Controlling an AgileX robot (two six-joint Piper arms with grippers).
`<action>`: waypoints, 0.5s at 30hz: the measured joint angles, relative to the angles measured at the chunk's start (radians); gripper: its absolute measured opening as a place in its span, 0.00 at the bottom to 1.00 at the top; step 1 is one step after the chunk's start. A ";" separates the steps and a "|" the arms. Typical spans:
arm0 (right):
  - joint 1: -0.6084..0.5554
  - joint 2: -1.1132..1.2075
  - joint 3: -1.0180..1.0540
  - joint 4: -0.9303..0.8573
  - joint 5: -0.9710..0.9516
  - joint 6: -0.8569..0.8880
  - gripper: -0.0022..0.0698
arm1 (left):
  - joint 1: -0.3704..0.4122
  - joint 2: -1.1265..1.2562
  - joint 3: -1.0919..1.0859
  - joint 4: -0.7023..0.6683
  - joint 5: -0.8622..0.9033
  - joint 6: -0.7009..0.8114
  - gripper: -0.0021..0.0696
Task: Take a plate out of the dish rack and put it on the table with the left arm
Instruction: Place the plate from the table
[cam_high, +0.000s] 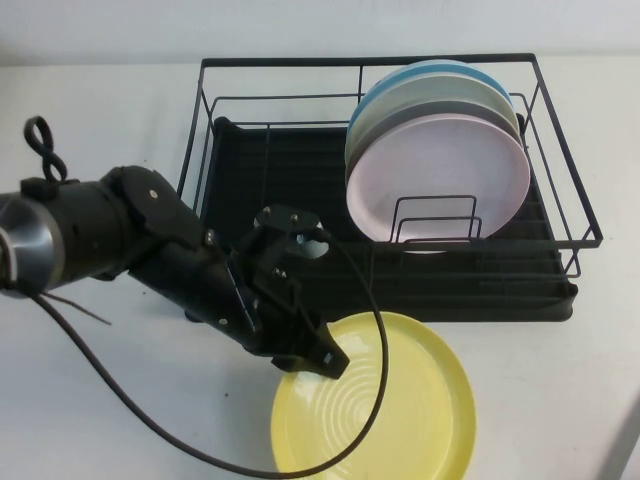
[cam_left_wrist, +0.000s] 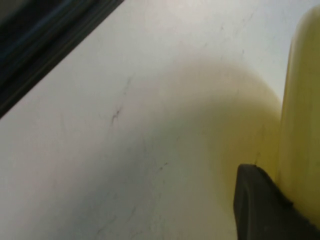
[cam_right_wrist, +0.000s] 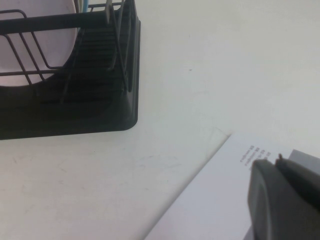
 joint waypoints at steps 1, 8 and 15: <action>0.000 0.000 0.000 0.000 0.000 0.000 0.00 | 0.000 0.009 0.000 -0.003 -0.004 0.007 0.15; 0.000 0.000 0.000 0.000 0.000 0.000 0.00 | 0.000 0.051 0.000 0.115 -0.136 0.049 0.49; 0.000 0.000 0.000 0.000 0.000 0.000 0.00 | 0.000 0.025 -0.014 0.284 -0.196 -0.010 0.67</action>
